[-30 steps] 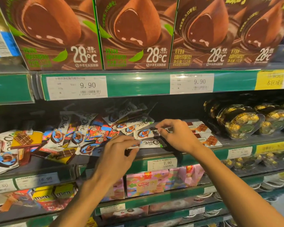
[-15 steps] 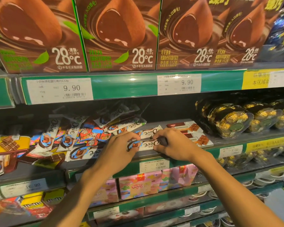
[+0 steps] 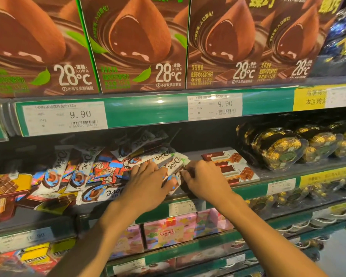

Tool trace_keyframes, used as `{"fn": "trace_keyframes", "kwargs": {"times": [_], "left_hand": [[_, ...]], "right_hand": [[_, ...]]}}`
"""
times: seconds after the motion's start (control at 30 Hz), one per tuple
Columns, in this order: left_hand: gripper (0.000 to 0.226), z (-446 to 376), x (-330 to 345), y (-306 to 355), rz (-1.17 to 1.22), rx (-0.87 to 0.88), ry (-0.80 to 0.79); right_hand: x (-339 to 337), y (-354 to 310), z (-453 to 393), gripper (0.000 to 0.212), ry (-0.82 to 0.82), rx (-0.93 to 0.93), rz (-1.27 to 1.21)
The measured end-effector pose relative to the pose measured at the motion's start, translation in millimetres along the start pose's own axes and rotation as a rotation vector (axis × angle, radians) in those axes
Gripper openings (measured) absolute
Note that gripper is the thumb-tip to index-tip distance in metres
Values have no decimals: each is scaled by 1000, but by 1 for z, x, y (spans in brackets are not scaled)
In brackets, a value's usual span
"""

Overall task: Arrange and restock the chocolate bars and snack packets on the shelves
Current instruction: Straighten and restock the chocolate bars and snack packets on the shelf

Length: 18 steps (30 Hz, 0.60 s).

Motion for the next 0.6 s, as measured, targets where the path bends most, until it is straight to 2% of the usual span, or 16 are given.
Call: {"fn": "trace_keyframes", "kwargs": {"times": [0.07,0.17,0.3,0.4,0.5,0.6], "left_hand": [[39,4,-1,1,74,-11,8],[29,4,1,-3,340,-34,18],[39,1,5,0,625,-41,-13],[47,0,6,-2,776,-57,-37],[45,1,-3,-18,702,-60,80],[37,4,-13,-33,336,-65,177]], "right_hand": [[1,1,-8,30,-27,34,-30],[3,4,-19,42,-97,90,-69],[12,2,-29,49,-211,50,-77],[18,7,-34,72,-278,84,-91],[18,5,-32,81,-288,75,-43],[20,6,-29,82,-316,46,-140]]}}
Point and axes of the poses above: each hand's wrist, its own z-axis away from the middle knuckle, its own x-axis out of the palm, y = z × x, the point moved 6 cm from there along -z, towards the middle knuckle, and after that the axes turned 5 degrees about -y, right-handed, at the moved point
